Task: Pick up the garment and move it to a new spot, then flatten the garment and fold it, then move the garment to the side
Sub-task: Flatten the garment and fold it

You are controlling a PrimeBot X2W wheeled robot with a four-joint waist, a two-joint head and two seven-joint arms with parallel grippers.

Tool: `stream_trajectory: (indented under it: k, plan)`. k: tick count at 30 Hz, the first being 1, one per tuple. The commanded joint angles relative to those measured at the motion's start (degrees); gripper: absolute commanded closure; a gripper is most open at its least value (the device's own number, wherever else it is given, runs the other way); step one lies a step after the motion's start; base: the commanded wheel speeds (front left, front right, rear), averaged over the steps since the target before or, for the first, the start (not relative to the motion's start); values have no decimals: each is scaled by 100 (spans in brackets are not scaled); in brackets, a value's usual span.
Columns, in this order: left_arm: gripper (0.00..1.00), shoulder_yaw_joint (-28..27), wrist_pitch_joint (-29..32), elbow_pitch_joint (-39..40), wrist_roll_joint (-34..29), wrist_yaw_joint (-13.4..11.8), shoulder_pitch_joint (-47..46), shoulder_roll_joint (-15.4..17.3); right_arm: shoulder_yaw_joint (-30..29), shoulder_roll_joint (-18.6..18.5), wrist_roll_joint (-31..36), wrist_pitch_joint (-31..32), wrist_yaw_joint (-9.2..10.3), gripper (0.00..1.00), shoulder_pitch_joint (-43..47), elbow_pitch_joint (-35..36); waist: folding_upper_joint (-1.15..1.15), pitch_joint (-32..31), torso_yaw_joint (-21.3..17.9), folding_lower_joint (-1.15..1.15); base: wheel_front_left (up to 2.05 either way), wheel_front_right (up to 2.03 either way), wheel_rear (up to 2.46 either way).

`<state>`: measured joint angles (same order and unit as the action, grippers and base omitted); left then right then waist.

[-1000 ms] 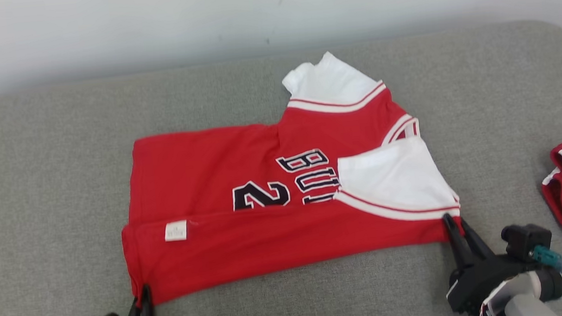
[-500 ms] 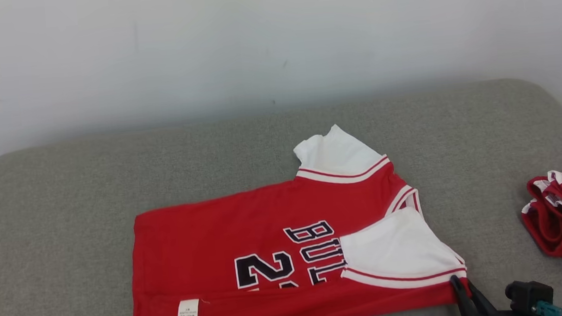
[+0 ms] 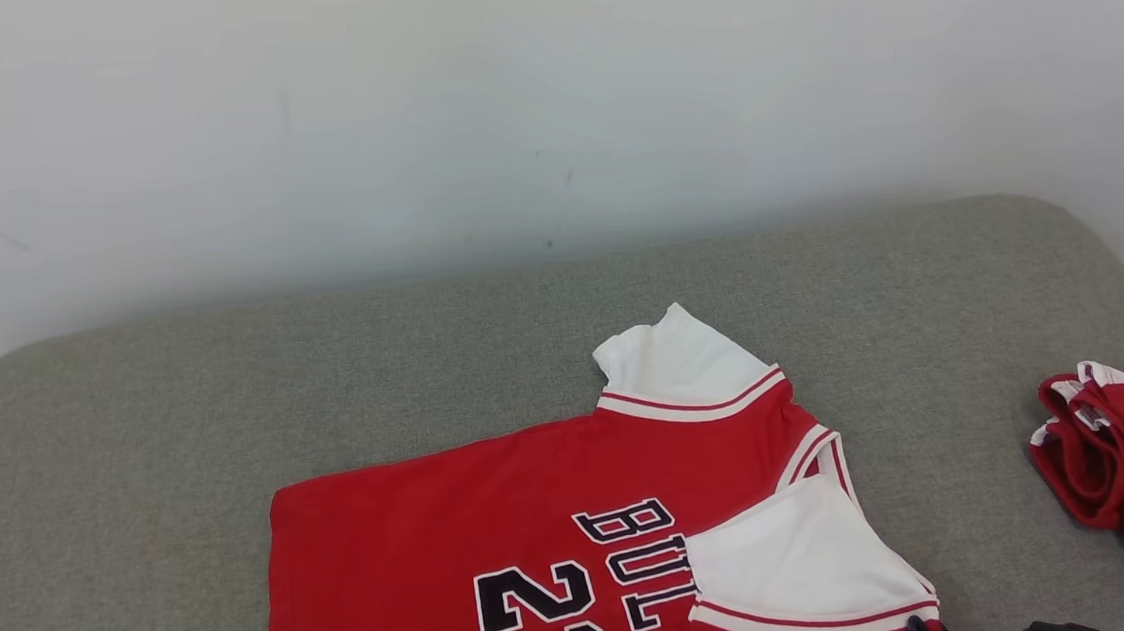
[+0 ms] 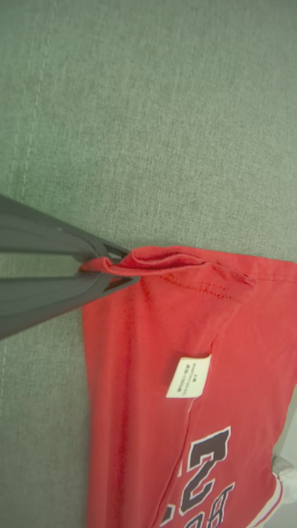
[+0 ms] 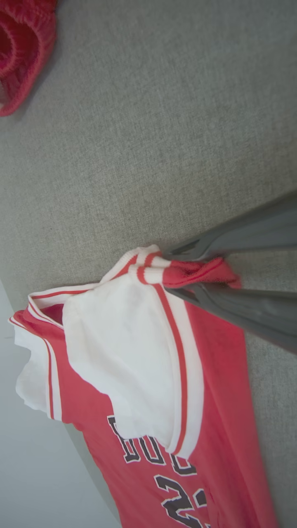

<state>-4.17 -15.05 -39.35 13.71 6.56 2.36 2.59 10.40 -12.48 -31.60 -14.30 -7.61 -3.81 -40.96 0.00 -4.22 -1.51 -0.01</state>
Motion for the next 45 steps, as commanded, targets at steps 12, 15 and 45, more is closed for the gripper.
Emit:
stream_trajectory:
  k: [12, 15, 45]
  plan:
    - [0, 296, -16, 591, -33, -102, -51, 39, -153, 38, 449, -32, 20, 0, -249, 157, 0, 226, 137, 1, 0, 0, 0]
    - [0, 245, -16, 716, -132, -142, -208, 40, -279, 70, 796, -61, 20, 0, -432, 246, 0, 310, 169, 1, 0, 0, 0]
    - [0, 1810, 2021, -914, 579, 84, -4292, 1291, -258, 380, 2335, 80, 20, 0, -2844, 24, 0, 1530, 236, 1, 0, 0, 0]
